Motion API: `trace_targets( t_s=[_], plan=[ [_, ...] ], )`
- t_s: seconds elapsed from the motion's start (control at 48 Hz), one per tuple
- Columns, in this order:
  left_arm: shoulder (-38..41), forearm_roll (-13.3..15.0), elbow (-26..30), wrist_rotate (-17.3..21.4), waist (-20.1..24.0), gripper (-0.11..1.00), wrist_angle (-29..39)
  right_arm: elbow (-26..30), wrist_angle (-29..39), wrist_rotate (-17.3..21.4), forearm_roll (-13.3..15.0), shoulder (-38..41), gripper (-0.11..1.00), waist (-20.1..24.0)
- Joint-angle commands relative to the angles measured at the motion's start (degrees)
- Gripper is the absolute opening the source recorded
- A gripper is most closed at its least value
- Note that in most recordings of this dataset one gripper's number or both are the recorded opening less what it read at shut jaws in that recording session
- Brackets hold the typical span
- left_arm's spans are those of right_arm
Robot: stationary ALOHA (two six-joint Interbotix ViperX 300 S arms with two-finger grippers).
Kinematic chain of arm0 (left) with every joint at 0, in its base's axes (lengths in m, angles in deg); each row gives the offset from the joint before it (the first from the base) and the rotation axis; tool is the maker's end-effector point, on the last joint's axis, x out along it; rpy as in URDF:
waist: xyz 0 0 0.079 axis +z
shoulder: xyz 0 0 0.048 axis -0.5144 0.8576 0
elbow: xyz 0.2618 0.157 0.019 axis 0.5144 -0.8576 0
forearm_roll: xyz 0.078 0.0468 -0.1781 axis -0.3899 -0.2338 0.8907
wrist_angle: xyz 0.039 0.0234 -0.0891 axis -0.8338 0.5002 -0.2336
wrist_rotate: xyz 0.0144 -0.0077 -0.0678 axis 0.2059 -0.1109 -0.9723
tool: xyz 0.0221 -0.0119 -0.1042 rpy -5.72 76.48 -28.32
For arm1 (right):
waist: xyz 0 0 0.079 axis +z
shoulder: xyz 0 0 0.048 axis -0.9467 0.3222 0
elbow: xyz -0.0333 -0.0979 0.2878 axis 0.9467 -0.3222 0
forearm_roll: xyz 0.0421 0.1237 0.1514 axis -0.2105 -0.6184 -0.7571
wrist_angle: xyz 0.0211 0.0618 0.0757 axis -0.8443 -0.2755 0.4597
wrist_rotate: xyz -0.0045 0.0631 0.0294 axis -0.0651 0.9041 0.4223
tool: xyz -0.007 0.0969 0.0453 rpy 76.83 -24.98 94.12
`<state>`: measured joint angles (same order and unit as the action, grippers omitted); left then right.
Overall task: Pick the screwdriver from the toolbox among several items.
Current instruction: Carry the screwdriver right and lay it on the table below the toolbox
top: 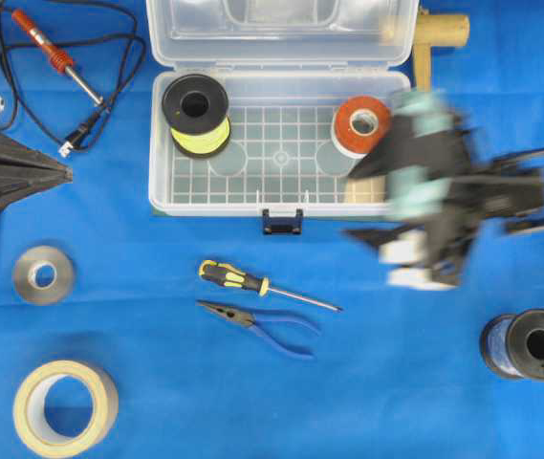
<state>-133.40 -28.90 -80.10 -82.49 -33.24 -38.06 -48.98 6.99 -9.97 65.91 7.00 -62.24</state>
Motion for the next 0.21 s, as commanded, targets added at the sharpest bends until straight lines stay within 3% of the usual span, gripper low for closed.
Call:
trace_targets(
  t_s=[0.0, 0.188],
  plan=[
    [0.18, 0.09, 0.97, 0.00, -0.26, 0.00, -0.53, -5.27, -3.60, 1.14, 1.85, -8.00, 0.72, 0.09],
    [0.26, 0.09, 0.97, 0.00, -0.26, 0.00, -0.62, -18.37, -10.81, 2.02, 3.60, -22.59, 0.72, 0.09]
  ],
)
